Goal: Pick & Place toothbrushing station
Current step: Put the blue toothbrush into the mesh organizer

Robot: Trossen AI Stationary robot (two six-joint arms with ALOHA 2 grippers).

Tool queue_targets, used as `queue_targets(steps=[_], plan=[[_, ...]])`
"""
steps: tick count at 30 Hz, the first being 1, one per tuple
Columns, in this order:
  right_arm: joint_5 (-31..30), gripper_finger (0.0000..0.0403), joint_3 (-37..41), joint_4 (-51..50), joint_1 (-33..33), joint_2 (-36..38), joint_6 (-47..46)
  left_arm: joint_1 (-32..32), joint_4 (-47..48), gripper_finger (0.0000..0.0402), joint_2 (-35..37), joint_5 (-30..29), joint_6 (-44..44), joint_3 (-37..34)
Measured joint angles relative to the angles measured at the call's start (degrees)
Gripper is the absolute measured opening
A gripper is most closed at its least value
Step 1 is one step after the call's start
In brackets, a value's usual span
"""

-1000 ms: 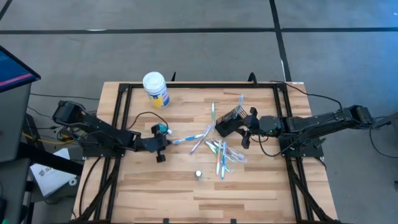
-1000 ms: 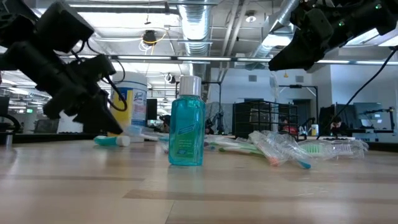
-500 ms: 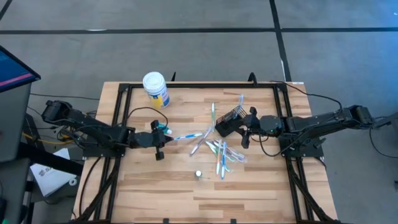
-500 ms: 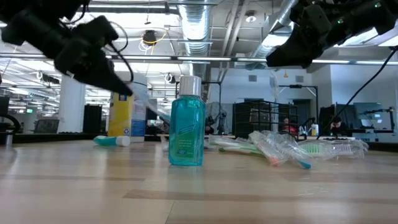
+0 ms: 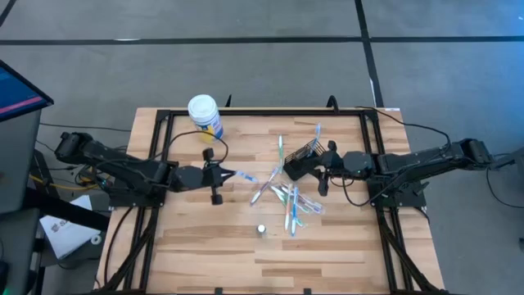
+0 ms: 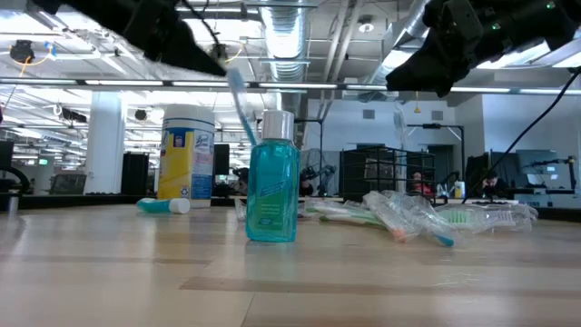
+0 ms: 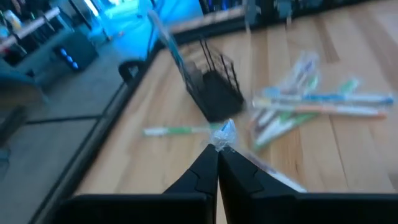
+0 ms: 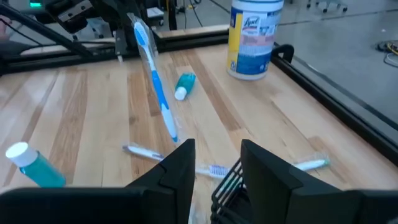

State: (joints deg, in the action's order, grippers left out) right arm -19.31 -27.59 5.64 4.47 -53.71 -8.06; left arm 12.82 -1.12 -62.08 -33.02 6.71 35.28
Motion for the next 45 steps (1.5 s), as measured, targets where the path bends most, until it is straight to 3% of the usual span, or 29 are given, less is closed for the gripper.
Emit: queue_targets(steps=[8, 18, 23, 30, 45], plan=[[2.89, 0.012, 0.0, 4.42, -0.02, -0.02, 1.53, -0.02, 0.17, 0.0, -0.93, -0.13, 4.95, 7.05], [4.83, 0.012, 0.0, 7.66, 0.0, -0.05, 4.16, -0.02, 0.34, 0.0, -8.3, -0.17, 9.99, 15.05], [7.87, 0.012, -0.27, 11.25, 0.0, -3.47, 4.82, -0.02, 1.47, 0.0, -12.41, 0.05, 13.58, 20.4], [8.92, 0.012, -6.55, 11.37, 0.0, -10.85, 9.07, -0.04, 6.75, 0.0, -16.73, 1.28, 15.35, 27.53], [8.98, 0.012, -16.75, 9.96, -0.11, -20.96, 12.61, -0.04, 7.65, 0.0, -17.64, 1.55, 15.79, 28.51]])
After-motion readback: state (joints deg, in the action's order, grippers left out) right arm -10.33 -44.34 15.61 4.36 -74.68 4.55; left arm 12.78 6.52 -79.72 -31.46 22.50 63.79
